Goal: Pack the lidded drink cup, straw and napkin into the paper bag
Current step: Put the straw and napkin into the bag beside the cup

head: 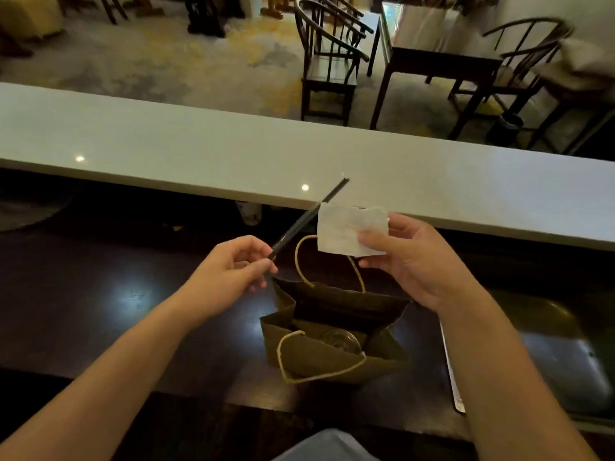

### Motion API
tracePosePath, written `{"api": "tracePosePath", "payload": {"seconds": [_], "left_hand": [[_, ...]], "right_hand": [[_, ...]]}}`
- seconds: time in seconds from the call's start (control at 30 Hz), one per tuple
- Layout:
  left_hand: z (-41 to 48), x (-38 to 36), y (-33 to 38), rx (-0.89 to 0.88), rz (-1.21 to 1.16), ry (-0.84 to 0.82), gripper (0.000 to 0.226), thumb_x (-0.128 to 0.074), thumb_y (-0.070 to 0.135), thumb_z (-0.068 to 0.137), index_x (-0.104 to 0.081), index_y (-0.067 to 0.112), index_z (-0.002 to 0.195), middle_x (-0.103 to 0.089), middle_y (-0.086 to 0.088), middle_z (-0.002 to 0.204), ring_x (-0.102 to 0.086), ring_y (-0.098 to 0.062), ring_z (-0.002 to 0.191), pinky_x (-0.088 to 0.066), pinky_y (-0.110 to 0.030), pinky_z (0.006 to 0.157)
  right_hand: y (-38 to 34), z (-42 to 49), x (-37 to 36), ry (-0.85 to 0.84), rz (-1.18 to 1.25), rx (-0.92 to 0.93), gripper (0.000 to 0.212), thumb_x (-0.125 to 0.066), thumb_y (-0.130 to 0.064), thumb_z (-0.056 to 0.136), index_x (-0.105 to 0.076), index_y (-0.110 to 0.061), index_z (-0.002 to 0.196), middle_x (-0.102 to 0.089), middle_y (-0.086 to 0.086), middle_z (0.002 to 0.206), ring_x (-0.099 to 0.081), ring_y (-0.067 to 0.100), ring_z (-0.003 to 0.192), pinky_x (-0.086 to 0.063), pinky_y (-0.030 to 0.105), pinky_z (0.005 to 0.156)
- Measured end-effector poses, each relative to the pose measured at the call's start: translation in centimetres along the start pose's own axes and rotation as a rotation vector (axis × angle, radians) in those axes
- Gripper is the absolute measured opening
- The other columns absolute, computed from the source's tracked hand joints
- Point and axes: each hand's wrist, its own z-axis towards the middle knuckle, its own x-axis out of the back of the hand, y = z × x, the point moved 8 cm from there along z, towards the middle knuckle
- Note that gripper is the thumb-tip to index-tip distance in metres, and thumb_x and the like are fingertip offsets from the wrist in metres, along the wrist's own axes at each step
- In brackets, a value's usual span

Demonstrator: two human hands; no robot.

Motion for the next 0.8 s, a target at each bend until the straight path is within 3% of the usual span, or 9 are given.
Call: {"api": "tracePosePath", "payload": {"seconds": [0.13,0.2,0.33,0.5,0.63,0.73,0.8], "left_hand": [[-1.9,-0.2,3.0,-0.085,-0.136,-0.003,0.019,-0.057,-0.001,0.092,-0.064,0.017,0.091,-0.073,-0.002,0.077,-0.065,-0.009,0.061,-0.048,-0.015,0.05],[-2.4,-0.8,3.6,-0.1,-0.152,-0.027,0.02,-0.057,-0.003,0.092,-0.063,0.016,0.09,-0.073,-0.002,0.075,-0.066,-0.01,0.061,-0.049,-0.015,0.051],[-3.1,-2.6,4.0,-0.122,-0.095,-0.109,0.015,-0.056,-0.004,0.093,-0.064,0.009,0.094,-0.073,-0.01,0.082,-0.07,-0.019,0.071,-0.061,-0.032,0.069],[-3.3,-5.1,3.9,-0.09,-0.033,-0.182,0.008,-0.057,0.002,0.094,-0.062,0.006,0.099,-0.073,-0.01,0.089,-0.071,-0.023,0.084,-0.06,-0.045,0.085],[-3.0,-6.7,3.7,-0.095,0.36,-0.163,0.009,-0.055,0.017,0.096,-0.056,0.026,0.092,-0.071,0.0,0.091,-0.067,-0.019,0.083,-0.056,-0.039,0.075],[-3.0,-7.9,3.6,-0.102,0.491,-0.21,0.006,-0.049,0.019,0.098,-0.051,0.024,0.093,-0.068,-0.005,0.086,-0.063,-0.022,0.073,-0.053,-0.041,0.064],[-3.0,-8.1,3.4,-0.097,0.561,-0.209,0.006,-0.047,0.019,0.098,-0.048,0.023,0.094,-0.063,-0.003,0.081,-0.06,-0.02,0.068,-0.049,-0.036,0.058]], "right_hand": [[0.6,-3.8,-0.4,0.015,0.041,0.015,0.049,-0.076,-0.017,0.067,-0.068,-0.005,0.115,-0.071,0.015,0.116,-0.07,0.029,0.103,-0.061,0.031,0.071],[1.4,-4.9,-0.7,0.021,0.031,0.012,0.044,-0.072,-0.013,0.074,-0.067,-0.003,0.117,-0.07,0.018,0.117,-0.069,0.029,0.103,-0.062,0.03,0.07],[2.7,-6.3,-0.6,0.089,-0.099,0.028,0.022,-0.061,-0.001,0.089,-0.069,-0.006,0.11,-0.072,0.017,0.111,-0.069,0.031,0.105,-0.062,0.032,0.073],[4.2,-6.7,-0.8,0.103,-0.442,0.043,0.016,-0.06,-0.003,0.092,-0.072,-0.011,0.099,-0.073,0.015,0.101,-0.071,0.025,0.097,-0.062,0.036,0.077],[5.7,-5.5,-1.2,0.098,-0.823,0.03,0.012,-0.057,-0.014,0.087,-0.069,-0.012,0.087,-0.072,0.013,0.086,-0.071,0.024,0.081,-0.062,0.045,0.071],[6.5,-4.6,-1.8,0.047,-1.066,0.015,0.012,-0.053,-0.015,0.086,-0.063,-0.011,0.08,-0.068,0.009,0.079,-0.063,0.024,0.076,-0.052,0.046,0.068],[7.0,-4.1,-1.9,0.031,-1.137,0.01,0.014,-0.05,-0.013,0.088,-0.064,-0.013,0.085,-0.068,0.007,0.085,-0.063,0.024,0.079,-0.054,0.044,0.069]]}}
